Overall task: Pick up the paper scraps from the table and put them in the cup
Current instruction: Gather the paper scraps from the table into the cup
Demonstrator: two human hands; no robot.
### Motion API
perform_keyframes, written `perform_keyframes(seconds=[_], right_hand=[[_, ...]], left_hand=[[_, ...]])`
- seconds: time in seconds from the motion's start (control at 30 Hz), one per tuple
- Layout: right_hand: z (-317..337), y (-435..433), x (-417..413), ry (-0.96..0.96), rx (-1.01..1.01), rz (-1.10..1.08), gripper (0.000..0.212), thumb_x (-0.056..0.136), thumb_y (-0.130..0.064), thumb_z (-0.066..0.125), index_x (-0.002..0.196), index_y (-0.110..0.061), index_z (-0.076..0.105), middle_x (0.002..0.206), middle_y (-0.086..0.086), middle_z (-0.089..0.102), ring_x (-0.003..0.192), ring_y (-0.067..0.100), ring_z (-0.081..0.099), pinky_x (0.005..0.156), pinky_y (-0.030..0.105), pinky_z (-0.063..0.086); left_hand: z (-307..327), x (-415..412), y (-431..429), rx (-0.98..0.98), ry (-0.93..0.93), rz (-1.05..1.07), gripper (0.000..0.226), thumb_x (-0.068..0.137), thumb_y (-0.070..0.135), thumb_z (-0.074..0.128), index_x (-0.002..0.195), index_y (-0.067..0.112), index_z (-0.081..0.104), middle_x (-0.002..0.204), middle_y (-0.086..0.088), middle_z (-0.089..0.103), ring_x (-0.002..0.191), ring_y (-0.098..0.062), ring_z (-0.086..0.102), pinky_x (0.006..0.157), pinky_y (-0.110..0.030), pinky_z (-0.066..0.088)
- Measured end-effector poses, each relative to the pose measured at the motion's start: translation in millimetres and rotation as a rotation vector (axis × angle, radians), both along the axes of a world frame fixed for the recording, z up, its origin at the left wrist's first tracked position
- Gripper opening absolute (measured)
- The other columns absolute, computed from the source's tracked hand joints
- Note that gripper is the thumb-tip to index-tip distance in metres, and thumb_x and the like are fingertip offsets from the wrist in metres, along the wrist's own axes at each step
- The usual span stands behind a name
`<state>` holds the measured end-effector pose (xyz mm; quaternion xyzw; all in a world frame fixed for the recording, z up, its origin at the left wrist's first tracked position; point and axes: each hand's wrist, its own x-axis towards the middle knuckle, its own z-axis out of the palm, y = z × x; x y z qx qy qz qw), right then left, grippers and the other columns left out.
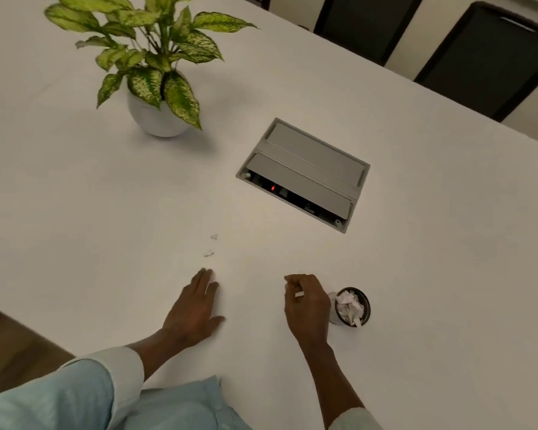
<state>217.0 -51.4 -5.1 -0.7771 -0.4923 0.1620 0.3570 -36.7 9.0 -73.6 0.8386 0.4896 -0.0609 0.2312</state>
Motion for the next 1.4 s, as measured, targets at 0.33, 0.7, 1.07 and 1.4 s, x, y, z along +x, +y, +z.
perform_keyframes(seconds=[0.33, 0.7, 1.07, 1.4], right_hand=[[-41, 82, -43, -0.102, -0.257, 0.352, 0.017, 0.093, -0.015, 0.061, 0.103, -0.025, 0.071, 0.099, -0.01, 0.066, 0.087, 0.01, 0.064, 0.077, 0.035, 0.056], [-69, 168, -69, -0.301, -0.361, 0.67, 0.027, 0.09, -0.01, 0.065, 0.116, -0.015, 0.068, 0.109, 0.003, 0.064, 0.099, 0.026, 0.063, 0.082, 0.037, 0.053], [-89, 209, -97, -0.454, -0.325, 0.788, 0.034, 0.083, 0.002, 0.066, 0.115, -0.011, 0.068, 0.107, 0.006, 0.06, 0.101, 0.027, 0.057, 0.065, 0.04, 0.056], [-100, 204, -97, -0.434, -0.366, 0.72, 0.02, 0.086, -0.001, 0.06, 0.093, -0.018, 0.068, 0.09, -0.001, 0.06, 0.083, 0.024, 0.059, 0.059, 0.035, 0.051]], left_hand=[[-24, -49, 10, -0.218, 0.248, 0.01, 0.167, 0.047, 0.105, 0.047, 0.149, 0.002, -0.035, 0.15, -0.029, -0.049, 0.142, -0.048, -0.042, 0.118, -0.065, -0.017], [-22, -43, 21, -0.31, 0.343, 0.028, 0.164, 0.054, 0.103, 0.05, 0.143, 0.0, -0.041, 0.142, -0.033, -0.054, 0.129, -0.05, -0.056, 0.112, -0.071, -0.022], [-19, -42, 23, -0.319, 0.416, -0.011, 0.163, 0.056, 0.1, 0.053, 0.143, 0.001, -0.042, 0.144, -0.033, -0.053, 0.129, -0.05, -0.056, 0.112, -0.071, -0.021], [-16, -41, 24, -0.327, 0.437, -0.011, 0.163, 0.057, 0.099, 0.055, 0.143, 0.002, -0.043, 0.143, -0.032, -0.054, 0.128, -0.049, -0.056, 0.113, -0.07, -0.019]])
